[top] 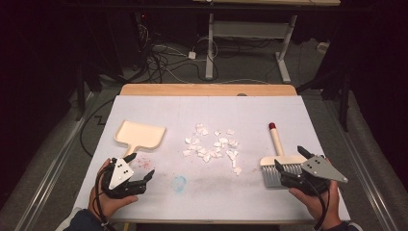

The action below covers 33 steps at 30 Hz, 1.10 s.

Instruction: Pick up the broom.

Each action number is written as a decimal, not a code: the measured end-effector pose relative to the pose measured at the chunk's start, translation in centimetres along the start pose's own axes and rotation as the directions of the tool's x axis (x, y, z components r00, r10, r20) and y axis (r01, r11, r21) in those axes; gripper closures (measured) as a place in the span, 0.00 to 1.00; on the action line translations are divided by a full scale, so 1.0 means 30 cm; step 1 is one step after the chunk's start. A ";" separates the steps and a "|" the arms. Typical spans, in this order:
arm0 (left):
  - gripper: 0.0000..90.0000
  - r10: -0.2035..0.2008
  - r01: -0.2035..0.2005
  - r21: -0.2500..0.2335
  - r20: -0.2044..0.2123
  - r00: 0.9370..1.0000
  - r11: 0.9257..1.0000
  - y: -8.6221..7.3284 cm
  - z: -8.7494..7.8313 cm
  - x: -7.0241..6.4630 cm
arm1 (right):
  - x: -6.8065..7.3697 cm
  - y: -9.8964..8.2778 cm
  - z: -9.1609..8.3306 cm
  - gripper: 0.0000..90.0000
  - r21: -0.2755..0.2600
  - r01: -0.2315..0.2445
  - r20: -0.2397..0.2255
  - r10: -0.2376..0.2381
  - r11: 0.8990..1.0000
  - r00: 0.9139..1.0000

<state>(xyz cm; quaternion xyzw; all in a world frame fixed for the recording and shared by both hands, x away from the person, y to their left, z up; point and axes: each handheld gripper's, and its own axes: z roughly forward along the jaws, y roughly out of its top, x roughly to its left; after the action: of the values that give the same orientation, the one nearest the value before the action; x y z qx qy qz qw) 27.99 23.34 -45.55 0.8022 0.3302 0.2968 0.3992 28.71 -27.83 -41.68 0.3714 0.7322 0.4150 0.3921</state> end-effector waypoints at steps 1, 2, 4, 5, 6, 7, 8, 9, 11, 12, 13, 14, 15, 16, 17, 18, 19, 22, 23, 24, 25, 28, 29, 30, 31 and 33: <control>0.22 0.001 -0.001 0.002 0.002 1.000 1.000 0.000 0.002 0.000 | -0.002 -0.002 -0.001 0.20 0.004 0.002 0.002 -0.002 1.000 1.000; 0.22 0.001 -0.001 0.002 0.003 1.000 1.000 0.001 0.004 -0.002 | -0.004 -0.005 -0.001 0.20 0.007 0.003 0.003 -0.003 1.000 1.000; 0.22 0.006 -0.006 0.001 0.005 1.000 1.000 0.004 0.004 -0.006 | -0.005 -0.007 -0.004 0.20 0.018 0.000 0.008 0.000 1.000 1.000; 0.22 0.007 -0.007 -0.001 0.007 1.000 1.000 0.005 0.003 -0.008 | -0.006 -0.008 -0.005 0.20 0.022 -0.001 0.012 0.000 1.000 1.000; 0.22 0.024 -0.024 -0.008 0.002 1.000 1.000 0.006 0.004 -0.006 | -0.007 -0.008 -0.006 0.20 0.025 0.001 0.013 -0.001 1.000 1.000; 0.22 0.027 -0.027 -0.009 0.003 1.000 1.000 0.007 0.003 -0.006 | -0.007 -0.008 -0.006 0.20 0.025 0.001 0.013 -0.001 1.000 1.000; 0.22 0.026 -0.025 -0.012 0.005 1.000 1.000 0.007 0.003 -0.005 | -0.011 -0.007 -0.002 0.20 0.034 -0.001 0.019 0.001 0.999 1.000; 0.22 0.026 -0.025 -0.012 0.005 1.000 1.000 0.007 0.003 -0.005 | -0.011 -0.007 -0.002 0.20 0.034 -0.001 0.019 0.001 0.999 1.000; 0.22 0.027 -0.027 -0.010 0.006 1.000 1.000 0.006 0.006 -0.004 | -0.015 -0.006 0.005 0.20 0.048 -0.004 0.022 0.003 0.999 1.000; 0.22 0.025 -0.025 -0.010 0.009 1.000 1.000 0.006 0.007 -0.004 | -0.022 -0.003 0.015 0.20 0.067 -0.005 0.029 0.003 0.998 1.000; 0.22 0.024 -0.024 -0.010 0.011 1.000 1.000 0.007 0.008 -0.004 | -0.028 -0.001 0.020 0.20 0.076 -0.012 0.030 0.009 0.997 1.000; 0.22 0.025 -0.025 -0.009 0.011 1.000 1.000 0.008 0.009 -0.005 | -0.028 -0.001 0.020 0.20 0.076 -0.012 0.030 0.009 0.997 1.000; 0.22 0.028 -0.028 -0.007 0.013 1.000 1.000 0.008 0.010 -0.007 | -0.041 0.010 0.038 0.20 0.118 -0.018 0.038 0.014 0.993 0.999; 0.22 0.030 -0.030 -0.005 0.015 0.999 1.000 0.008 0.011 -0.010 | -0.049 0.018 0.050 0.20 0.144 -0.018 0.042 0.012 0.989 0.999; 0.22 0.033 -0.033 -0.002 0.016 0.999 0.999 0.007 0.011 -0.012 | -0.058 0.027 0.062 0.22 0.162 -0.029 0.046 0.021 0.986 0.999; 0.22 0.035 -0.035 0.000 0.016 0.999 0.999 0.007 0.012 -0.014 | -0.058 0.027 0.062 0.22 0.162 -0.029 0.046 0.021 0.986 0.999; 0.22 0.035 -0.035 0.001 0.017 0.999 0.999 0.006 0.012 -0.015 | -0.079 0.049 0.091 0.25 0.204 -0.051 0.050 0.042 0.978 0.998; 0.22 0.030 -0.030 0.001 0.017 0.999 1.000 0.008 0.014 -0.013 | -0.106 0.071 0.123 0.25 0.250 -0.095 0.048 0.086 0.964 0.995; 0.22 0.028 -0.028 0.003 0.018 0.999 1.000 0.009 0.017 -0.013 | -0.139 0.090 0.164 0.25 0.296 -0.158 0.015 0.161 0.942 0.987; 0.22 0.028 -0.028 0.003 0.018 0.999 1.000 0.009 0.017 -0.013 | -0.154 0.099 0.188 0.24 0.325 -0.191 0.017 0.196 0.926 0.980; 0.22 0.028 -0.028 0.003 0.019 0.999 1.000 0.009 0.018 -0.013 | -0.166 0.106 0.211 0.25 0.345 -0.212 0.015 0.220 0.914 0.975; 0.22 0.032 -0.032 0.009 0.020 0.999 0.999 0.009 0.021 -0.013 | -0.182 0.111 0.287 0.26 0.418 -0.235 0.022 0.249 0.878 0.968; 0.22 0.033 -0.033 0.011 0.022 0.999 0.999 0.008 0.021 -0.013 | -0.183 0.109 0.311 0.27 0.440 -0.240 0.021 0.258 0.865 0.966; 0.22 0.034 -0.035 0.015 0.024 0.999 0.999 0.006 0.021 -0.013 | -0.183 0.105 0.334 0.27 0.462 -0.247 0.027 0.265 0.852 0.964; 0.22 0.033 -0.034 0.016 0.026 0.999 0.999 0.005 0.021 -0.013 | -0.186 0.098 0.355 0.27 0.472 -0.260 0.027 0.280 0.842 0.960; 0.23 0.034 -0.034 0.018 0.030 0.999 0.999 0.002 0.020 -0.013 | -0.188 0.091 0.375 0.28 0.488 -0.266 0.027 0.291 0.831 0.956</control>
<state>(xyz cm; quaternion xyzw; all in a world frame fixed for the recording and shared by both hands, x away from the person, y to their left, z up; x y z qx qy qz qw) 28.21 22.73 -45.89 0.8157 0.3133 0.2886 0.3914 41.59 -28.14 -41.64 0.5504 0.7601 0.2789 0.2037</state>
